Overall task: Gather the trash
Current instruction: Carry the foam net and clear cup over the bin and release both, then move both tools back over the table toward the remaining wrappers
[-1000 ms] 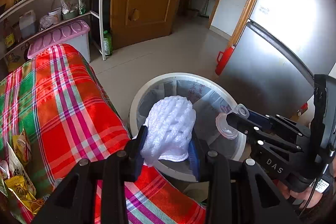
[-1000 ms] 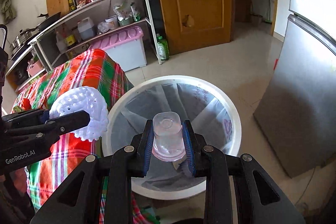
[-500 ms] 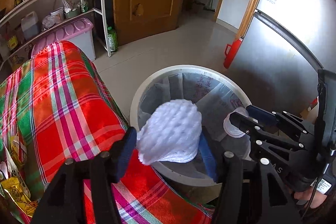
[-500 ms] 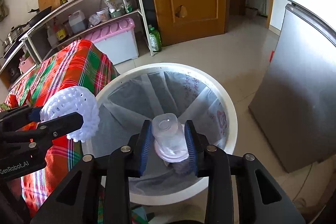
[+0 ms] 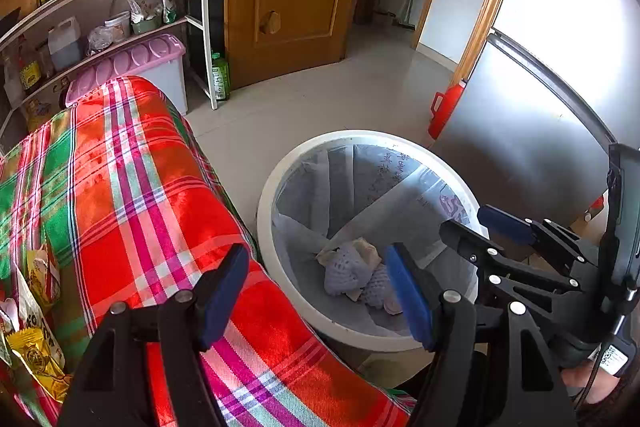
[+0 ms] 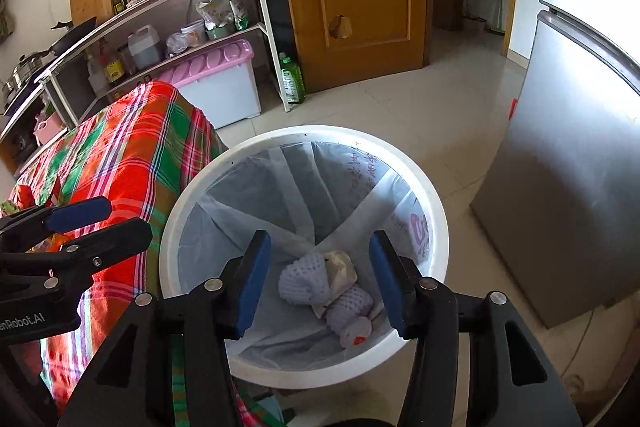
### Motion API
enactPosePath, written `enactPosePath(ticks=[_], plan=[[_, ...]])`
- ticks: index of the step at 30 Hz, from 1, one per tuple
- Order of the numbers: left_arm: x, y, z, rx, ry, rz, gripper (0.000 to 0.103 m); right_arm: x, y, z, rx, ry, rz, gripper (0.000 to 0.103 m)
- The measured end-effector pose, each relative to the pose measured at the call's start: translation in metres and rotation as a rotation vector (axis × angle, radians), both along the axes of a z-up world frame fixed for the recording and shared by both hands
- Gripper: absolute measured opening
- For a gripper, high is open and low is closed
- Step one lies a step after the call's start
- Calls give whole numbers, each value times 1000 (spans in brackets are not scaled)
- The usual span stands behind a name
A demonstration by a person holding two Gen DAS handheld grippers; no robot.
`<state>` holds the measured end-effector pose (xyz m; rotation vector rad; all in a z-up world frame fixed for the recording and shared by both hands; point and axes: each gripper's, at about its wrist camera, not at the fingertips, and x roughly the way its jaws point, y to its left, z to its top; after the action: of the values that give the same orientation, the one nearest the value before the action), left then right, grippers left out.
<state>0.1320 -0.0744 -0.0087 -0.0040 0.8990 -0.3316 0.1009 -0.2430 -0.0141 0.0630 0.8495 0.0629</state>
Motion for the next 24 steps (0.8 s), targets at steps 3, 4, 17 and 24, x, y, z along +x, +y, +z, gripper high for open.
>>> enactPosePath(ticks=[3, 4, 17, 24], plan=[[-5, 3, 4, 8, -20, 7, 73, -3, 2, 3, 3, -9, 2, 52], [-7, 4, 6, 0, -21, 9, 74, -4, 3, 5, 2, -11, 3, 52], [-30, 39, 28, -26, -86, 77, 77, -23, 24, 29, 2, -76, 35, 52], [-49, 70, 39, -32, -132, 130, 79, -34, 48, 44, 12, -116, 89, 52]])
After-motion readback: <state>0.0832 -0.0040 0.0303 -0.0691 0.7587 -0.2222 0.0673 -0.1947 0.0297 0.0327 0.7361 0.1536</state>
